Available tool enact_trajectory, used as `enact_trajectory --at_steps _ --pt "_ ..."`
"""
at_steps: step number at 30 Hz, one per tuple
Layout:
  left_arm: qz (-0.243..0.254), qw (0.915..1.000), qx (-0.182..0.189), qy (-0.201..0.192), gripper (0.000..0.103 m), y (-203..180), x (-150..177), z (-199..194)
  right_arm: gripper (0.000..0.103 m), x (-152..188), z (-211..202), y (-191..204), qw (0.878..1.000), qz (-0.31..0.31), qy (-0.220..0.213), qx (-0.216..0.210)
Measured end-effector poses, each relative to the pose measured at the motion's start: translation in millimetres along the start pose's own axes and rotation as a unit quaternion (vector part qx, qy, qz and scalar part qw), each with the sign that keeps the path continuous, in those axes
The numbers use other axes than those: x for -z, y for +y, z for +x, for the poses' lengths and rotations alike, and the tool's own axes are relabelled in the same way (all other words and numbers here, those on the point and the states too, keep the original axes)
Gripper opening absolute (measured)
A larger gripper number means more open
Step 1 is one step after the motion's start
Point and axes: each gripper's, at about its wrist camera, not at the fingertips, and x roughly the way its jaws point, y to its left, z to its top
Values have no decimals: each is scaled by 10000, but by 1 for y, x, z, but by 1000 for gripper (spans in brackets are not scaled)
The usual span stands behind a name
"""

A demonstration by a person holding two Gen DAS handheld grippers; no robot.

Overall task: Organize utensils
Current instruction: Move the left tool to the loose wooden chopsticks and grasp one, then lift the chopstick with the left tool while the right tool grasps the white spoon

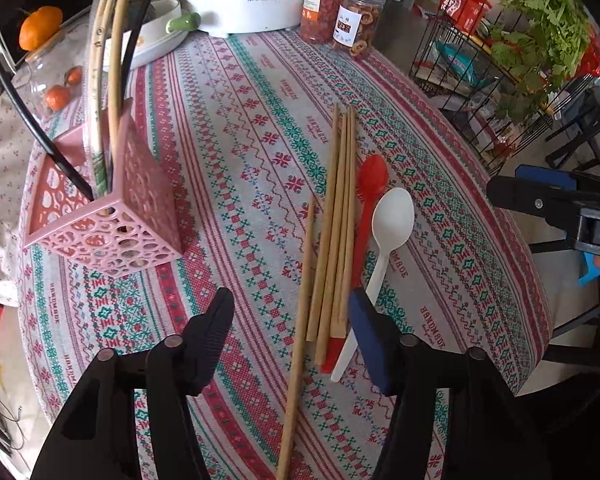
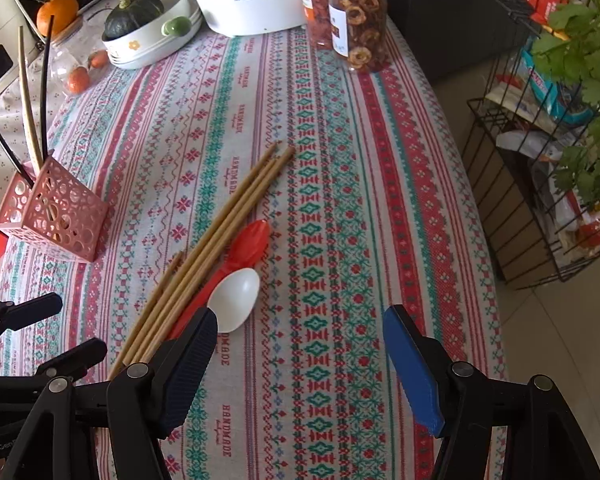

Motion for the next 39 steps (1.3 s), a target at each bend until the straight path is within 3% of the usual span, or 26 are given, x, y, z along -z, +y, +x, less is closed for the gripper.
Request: enact_trajectory --at_steps 1,6,17,22,26,39 --pt "-14 10000 56 35 35 -3 -5 5 74 1 1 -3 10000 22 31 -8" --pt "-88 9999 28 144 18 -14 -29 30 74 1 1 -14 9999 109 62 -10" --pt "-230 9985 -213 441 11 -7 -45 63 78 2 2 -25 9997 206 84 47" --pt "277 9964 -575 564 11 -21 -47 66 78 1 4 -21 9998 170 105 80" --pt "103 9958 -648 635 6 -18 -50 67 78 0 7 -15 9998 108 136 90" --pt "26 9969 -404 -681 5 21 -19 -51 79 -8 23 7 9997 3 230 106"
